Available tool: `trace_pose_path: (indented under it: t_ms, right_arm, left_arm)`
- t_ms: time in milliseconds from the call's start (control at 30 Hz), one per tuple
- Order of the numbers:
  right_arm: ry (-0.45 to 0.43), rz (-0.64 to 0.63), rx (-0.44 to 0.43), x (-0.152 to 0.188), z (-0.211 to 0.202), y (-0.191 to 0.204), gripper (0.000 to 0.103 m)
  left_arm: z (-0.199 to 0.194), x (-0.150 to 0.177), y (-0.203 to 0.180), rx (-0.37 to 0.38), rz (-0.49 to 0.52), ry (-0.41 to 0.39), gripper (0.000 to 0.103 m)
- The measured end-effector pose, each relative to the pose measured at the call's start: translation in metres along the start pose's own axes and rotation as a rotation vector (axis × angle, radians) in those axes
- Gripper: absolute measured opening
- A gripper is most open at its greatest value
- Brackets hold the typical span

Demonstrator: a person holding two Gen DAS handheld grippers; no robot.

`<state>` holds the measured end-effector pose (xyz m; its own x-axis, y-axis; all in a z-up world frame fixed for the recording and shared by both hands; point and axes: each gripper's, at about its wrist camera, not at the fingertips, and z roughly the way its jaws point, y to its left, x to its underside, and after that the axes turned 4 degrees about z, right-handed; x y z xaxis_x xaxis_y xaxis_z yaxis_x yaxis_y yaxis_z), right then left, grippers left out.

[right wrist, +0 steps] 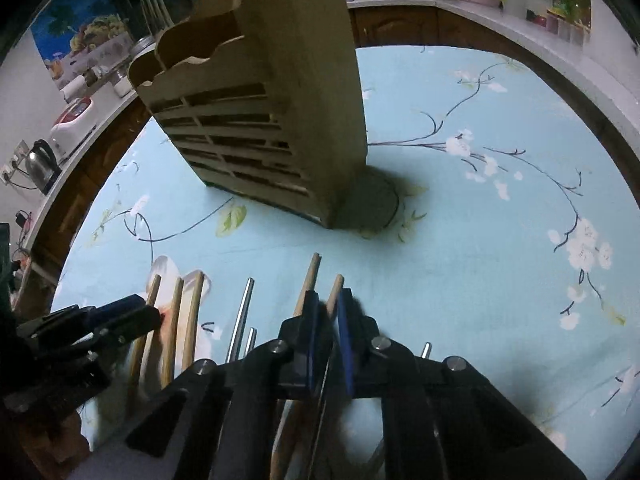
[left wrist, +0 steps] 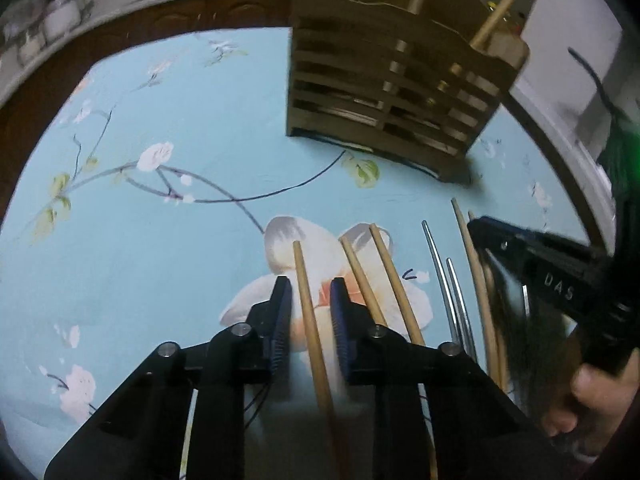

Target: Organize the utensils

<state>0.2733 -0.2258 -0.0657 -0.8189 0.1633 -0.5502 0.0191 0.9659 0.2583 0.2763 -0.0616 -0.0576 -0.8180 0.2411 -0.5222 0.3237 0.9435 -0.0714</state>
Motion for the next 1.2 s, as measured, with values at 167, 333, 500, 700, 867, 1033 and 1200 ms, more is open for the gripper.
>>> trace_pose_path:
  t_ms: [167,333,500,700,867,1033,1200]
  right_arm:
    - [-0.002,0.013,-0.018,-0.001,0.0,-0.002,0.007]
    - [-0.02,0.061,-0.092,0.001,-0.016,-0.004,0.006]
    - [-0.102,0.058,-0.146,0.006,-0.061,0.001,0.006]
    - [-0.209,0.051,-0.195,0.008,-0.122,0.003,0.005]
    - [-0.299,0.017,-0.194,0.011,-0.168,0.008,0.005]
    - [-0.368,0.005,-0.21,0.013,-0.2,0.01,0.005]
    - [-0.422,0.008,-0.224,0.01,-0.219,0.007,0.005]
  left_arm:
    - [0.0,-0.001,0.005,0.004,-0.003,0.0,0.006]
    - [-0.017,0.004,0.016,0.066,-0.05,-0.013,0.005]
    - [-0.056,0.012,0.026,0.13,-0.095,-0.073,0.005]
    - [-0.114,0.017,0.031,0.168,-0.127,-0.177,0.005]
    - [-0.163,0.024,0.034,0.183,-0.136,-0.276,0.005]
    - [-0.195,0.029,0.034,0.169,-0.132,-0.337,0.005]
    - [-0.214,0.03,0.035,0.172,-0.141,-0.386,0.005]
